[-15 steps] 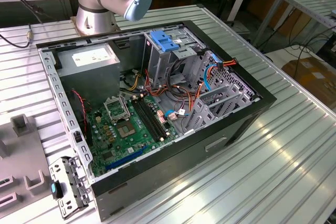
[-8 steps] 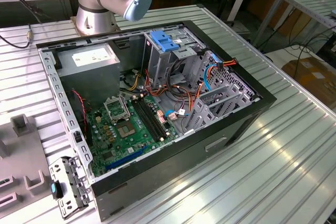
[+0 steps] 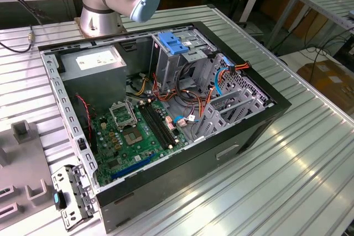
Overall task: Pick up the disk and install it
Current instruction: 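Pick up the disk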
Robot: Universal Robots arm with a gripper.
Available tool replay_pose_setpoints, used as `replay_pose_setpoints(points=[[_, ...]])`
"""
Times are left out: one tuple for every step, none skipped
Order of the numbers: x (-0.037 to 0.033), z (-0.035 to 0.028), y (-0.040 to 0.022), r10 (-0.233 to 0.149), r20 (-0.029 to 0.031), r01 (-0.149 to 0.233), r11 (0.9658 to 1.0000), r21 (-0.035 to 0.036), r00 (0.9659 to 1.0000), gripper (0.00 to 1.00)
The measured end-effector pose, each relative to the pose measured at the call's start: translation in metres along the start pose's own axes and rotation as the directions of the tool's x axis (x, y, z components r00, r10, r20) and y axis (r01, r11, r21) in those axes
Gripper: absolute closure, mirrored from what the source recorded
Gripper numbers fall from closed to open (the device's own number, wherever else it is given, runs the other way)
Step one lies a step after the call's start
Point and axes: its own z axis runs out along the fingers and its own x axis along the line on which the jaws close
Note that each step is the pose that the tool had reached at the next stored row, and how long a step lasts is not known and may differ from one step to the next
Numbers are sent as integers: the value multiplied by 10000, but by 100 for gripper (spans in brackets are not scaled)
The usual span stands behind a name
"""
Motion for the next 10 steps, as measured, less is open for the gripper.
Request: replay_pose_setpoints(points=[[-7,19,0,-53,-1,53,10000,1,10000,52],[-15,39,1,-127,-2,127,9999,1,9999,52],[-24,56,1,-188,-2,188,9998,2,9998,52],[-30,74,2,-236,-4,236,9997,1,9997,52],[-32,92,3,-273,-5,273,9996,0,9996,52],[-34,109,4,-301,-7,301,9995,-1,9995,52],[-35,130,7,-332,-7,332,9994,0,9994,52],[-35,148,11,-358,-7,358,9994,2,9994,52],[-34,172,14,-396,-8,396,9992,5,9992,52],[-34,188,15,-416,-7,416,9991,7,9991,52]])
